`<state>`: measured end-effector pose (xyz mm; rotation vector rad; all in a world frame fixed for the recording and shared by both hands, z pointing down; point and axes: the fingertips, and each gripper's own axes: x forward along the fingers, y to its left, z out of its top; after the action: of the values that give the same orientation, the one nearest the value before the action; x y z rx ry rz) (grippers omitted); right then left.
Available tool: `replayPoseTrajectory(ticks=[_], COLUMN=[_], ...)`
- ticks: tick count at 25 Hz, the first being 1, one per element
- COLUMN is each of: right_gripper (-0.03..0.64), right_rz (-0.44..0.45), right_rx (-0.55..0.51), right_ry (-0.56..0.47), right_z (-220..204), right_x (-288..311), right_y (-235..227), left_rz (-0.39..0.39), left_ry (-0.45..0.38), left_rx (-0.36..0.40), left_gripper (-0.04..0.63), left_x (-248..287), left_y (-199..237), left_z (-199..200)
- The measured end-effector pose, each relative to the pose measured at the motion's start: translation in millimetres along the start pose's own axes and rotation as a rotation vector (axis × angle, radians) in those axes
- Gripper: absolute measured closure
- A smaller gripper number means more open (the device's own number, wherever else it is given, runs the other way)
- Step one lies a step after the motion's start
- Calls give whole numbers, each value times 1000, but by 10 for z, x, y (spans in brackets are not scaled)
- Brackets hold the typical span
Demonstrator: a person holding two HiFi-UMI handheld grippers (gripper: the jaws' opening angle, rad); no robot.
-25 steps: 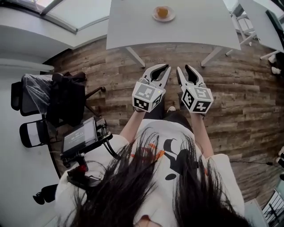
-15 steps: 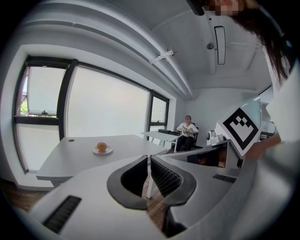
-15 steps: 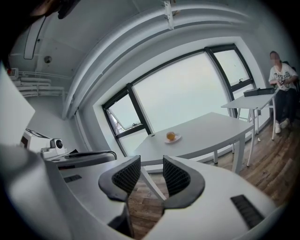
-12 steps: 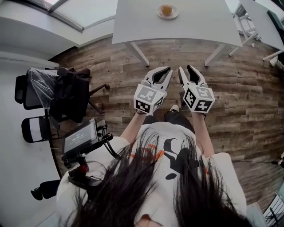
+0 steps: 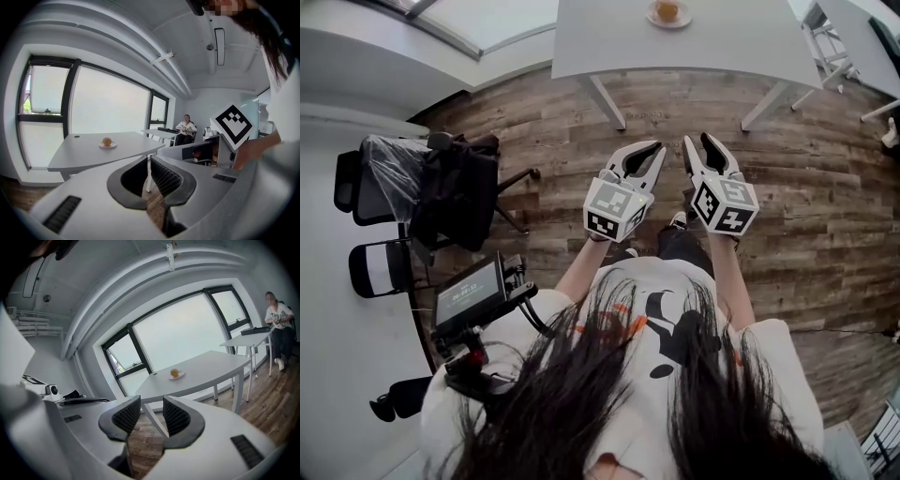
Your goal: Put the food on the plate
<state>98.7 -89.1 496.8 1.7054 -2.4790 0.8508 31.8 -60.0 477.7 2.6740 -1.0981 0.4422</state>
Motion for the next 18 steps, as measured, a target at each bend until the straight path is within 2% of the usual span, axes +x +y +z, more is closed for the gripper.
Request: replayPoseTrajectory(ticks=[3,8,18], right_gripper=[460,460,459], right_rz=[-8,-32,-53], right_rx=[-6,-50,-74], right_ry=[3,-14,-34], right_z=[-61,-322,-642], right_x=[-57,-275,-670], right_y=[135,925,1469], left_rz=[-4,-31,-61], left_ry=[-10,-64,-102], left_rx=[-2,-10,-1], left_gripper=[589,589,589], left_x=[-131,-915,-1507], left_y=[34,169,57], left_z=[-10,-133,-319])
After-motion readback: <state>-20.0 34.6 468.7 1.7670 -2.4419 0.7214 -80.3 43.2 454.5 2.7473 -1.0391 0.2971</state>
